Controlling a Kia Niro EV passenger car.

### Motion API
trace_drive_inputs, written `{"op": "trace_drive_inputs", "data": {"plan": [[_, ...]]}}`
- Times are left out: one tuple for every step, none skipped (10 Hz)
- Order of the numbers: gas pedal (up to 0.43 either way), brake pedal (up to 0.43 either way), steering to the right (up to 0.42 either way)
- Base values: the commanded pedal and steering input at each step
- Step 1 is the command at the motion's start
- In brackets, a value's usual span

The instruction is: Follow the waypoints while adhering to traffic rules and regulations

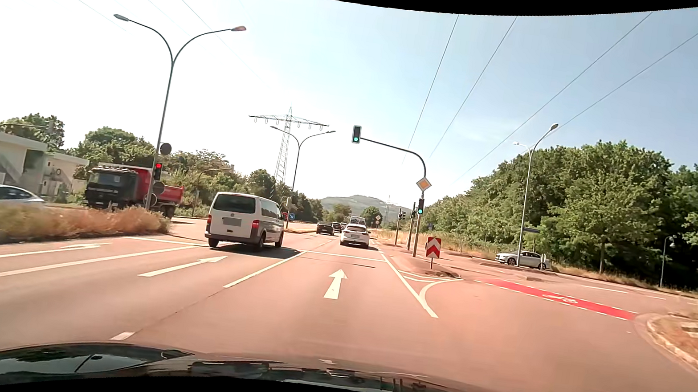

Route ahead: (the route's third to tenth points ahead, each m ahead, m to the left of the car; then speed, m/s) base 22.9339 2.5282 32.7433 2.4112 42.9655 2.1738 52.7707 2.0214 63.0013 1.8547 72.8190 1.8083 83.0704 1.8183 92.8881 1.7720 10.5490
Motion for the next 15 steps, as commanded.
{"op": "trace_drive_inputs", "data": {"plan": [[0.228, 0.000, 0.000], [0.228, 0.000, 0.000], [0.228, 0.000, 0.000], [0.228, 0.000, 0.000], [0.228, 0.000, 0.000], [0.228, 0.000, 0.000], [0.228, 0.000, 0.000], [0.228, 0.000, 0.000], [0.228, 0.000, 0.000], [0.228, 0.000, 0.001], [0.228, 0.000, 0.001], [0.228, 0.000, 0.002], [0.228, 0.000, 0.003], [0.228, 0.000, 0.003], [0.228, 0.000, 0.003]]}}
